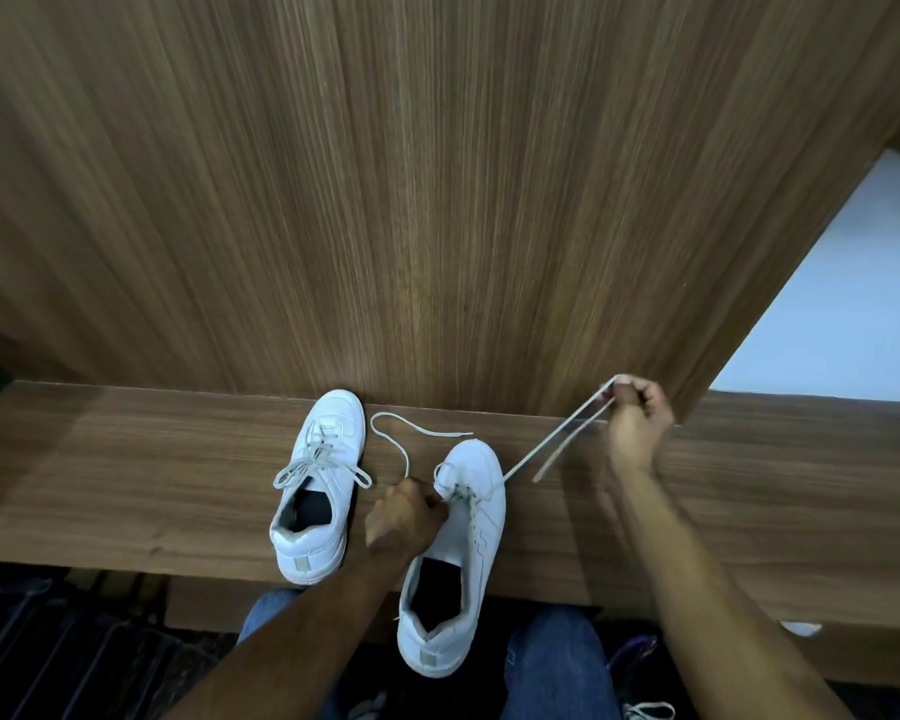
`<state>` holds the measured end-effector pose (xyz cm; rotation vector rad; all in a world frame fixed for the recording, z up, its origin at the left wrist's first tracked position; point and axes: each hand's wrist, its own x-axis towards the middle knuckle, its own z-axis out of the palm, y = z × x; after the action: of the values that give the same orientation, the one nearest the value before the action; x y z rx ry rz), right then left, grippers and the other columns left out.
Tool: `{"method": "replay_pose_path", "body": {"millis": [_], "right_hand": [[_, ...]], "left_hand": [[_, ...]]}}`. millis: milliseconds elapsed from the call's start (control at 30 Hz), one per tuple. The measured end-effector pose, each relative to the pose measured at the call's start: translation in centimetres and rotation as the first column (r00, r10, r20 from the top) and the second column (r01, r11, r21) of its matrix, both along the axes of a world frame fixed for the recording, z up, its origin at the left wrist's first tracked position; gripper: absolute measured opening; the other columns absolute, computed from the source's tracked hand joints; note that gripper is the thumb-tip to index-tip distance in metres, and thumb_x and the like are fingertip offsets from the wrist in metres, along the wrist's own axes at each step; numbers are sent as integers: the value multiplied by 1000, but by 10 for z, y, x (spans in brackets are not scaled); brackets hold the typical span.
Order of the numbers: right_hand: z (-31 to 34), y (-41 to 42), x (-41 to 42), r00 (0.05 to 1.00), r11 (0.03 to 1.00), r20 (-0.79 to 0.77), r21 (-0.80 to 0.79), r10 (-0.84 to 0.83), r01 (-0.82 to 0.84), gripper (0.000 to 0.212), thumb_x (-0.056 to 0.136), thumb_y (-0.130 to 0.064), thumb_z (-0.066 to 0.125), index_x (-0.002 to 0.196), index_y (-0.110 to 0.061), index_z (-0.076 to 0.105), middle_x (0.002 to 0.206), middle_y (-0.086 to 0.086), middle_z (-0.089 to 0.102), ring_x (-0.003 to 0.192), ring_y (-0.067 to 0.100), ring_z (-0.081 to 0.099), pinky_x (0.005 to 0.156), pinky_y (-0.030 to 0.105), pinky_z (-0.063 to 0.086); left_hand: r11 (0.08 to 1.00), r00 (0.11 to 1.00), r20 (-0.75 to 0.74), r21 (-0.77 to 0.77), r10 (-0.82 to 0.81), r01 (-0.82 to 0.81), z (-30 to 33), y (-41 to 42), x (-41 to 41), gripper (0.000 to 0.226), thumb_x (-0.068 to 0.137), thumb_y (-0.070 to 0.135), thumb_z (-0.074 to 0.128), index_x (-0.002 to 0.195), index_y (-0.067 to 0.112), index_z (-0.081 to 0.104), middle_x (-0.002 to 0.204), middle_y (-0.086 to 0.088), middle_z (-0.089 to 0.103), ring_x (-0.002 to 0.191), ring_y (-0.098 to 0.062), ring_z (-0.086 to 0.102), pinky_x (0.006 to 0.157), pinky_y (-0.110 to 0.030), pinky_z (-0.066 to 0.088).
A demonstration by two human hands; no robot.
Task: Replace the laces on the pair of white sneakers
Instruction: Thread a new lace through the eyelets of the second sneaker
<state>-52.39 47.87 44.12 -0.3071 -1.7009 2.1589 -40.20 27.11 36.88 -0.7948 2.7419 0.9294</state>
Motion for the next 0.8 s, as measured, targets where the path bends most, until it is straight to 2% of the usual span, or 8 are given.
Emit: {"method": "replay_pose_path", "body": {"millis": [100, 200, 333, 433, 500, 567, 733, 800], "right_hand": [[-23, 6, 5, 985, 911, 173, 402, 18, -87, 11, 82, -14, 61, 89, -21, 64, 90, 6, 66, 87, 25, 62, 88, 44, 51], [-60, -2, 33, 925, 518, 362, 773, 112, -366, 39, 85, -13, 59, 124, -14, 57, 124, 13, 56, 113, 35, 57, 95, 43, 47], [-83, -29, 75, 804, 92, 464, 844, 372, -529, 40, 86, -26, 59, 126, -27, 59, 133, 0, 50, 124, 24, 48, 101, 31, 41], [-88, -45, 89, 763, -3, 485, 845, 429, -535, 26, 91, -28, 53, 114, -23, 65, 123, -3, 58, 116, 20, 53, 95, 29, 41], [-85, -52, 88, 792, 44, 468, 850, 392, -525, 20, 91, -26, 51, 101, -22, 67, 112, -3, 64, 107, 20, 58, 87, 30, 44], [-83, -52, 82, 790, 172, 482, 802, 380, -572, 14, 87, -22, 53, 89, -23, 67, 101, -4, 69, 98, 20, 62, 86, 33, 48], [-49, -36, 53, 897, 712, 283, 546, 338, -441, 24, 90, -4, 53, 76, -21, 59, 80, -2, 64, 74, 20, 59, 71, 33, 48], [-38, -25, 42, 942, 803, 203, 493, 267, -334, 23, 90, -2, 50, 76, -16, 61, 77, 1, 61, 68, 16, 55, 65, 32, 47]], "left_hand": [[1000, 1000, 3, -20, -7, 8, -2, 0, 0, 27, 77, 44, 59, 92, 27, 73, 99, -4, 71, 97, -27, 66, 78, -29, 49], [1000, 1000, -1, -23, -4, 4, -3, -1, 0, 29, 78, 45, 59, 95, 26, 73, 101, -4, 71, 99, -26, 65, 80, -29, 49], [1000, 1000, 7, -22, -1, 1, -3, -1, -1, 32, 77, 48, 60, 96, 25, 72, 103, -5, 71, 99, -26, 65, 81, -29, 48], [1000, 1000, 16, -21, 3, -3, -2, -1, 1, 37, 75, 53, 60, 96, 25, 71, 103, -4, 71, 99, -26, 65, 82, -30, 50], [1000, 1000, 13, -21, 0, 0, -2, -2, 1, 37, 75, 53, 61, 95, 24, 71, 102, -4, 71, 99, -25, 65, 82, -30, 50], [1000, 1000, 5, -21, 0, 0, -1, -2, 2, 35, 75, 51, 62, 93, 23, 72, 101, -5, 71, 99, -26, 65, 81, -30, 50], [999, 1000, -20, -31, -17, 16, -1, -5, 1, 31, 77, 48, 61, 93, 23, 73, 100, -7, 72, 98, -27, 65, 79, -29, 49], [998, 999, -19, -50, -29, 28, 0, -3, 1, 31, 77, 48, 61, 95, 25, 73, 101, -6, 72, 98, -27, 65, 80, -29, 49]]}}
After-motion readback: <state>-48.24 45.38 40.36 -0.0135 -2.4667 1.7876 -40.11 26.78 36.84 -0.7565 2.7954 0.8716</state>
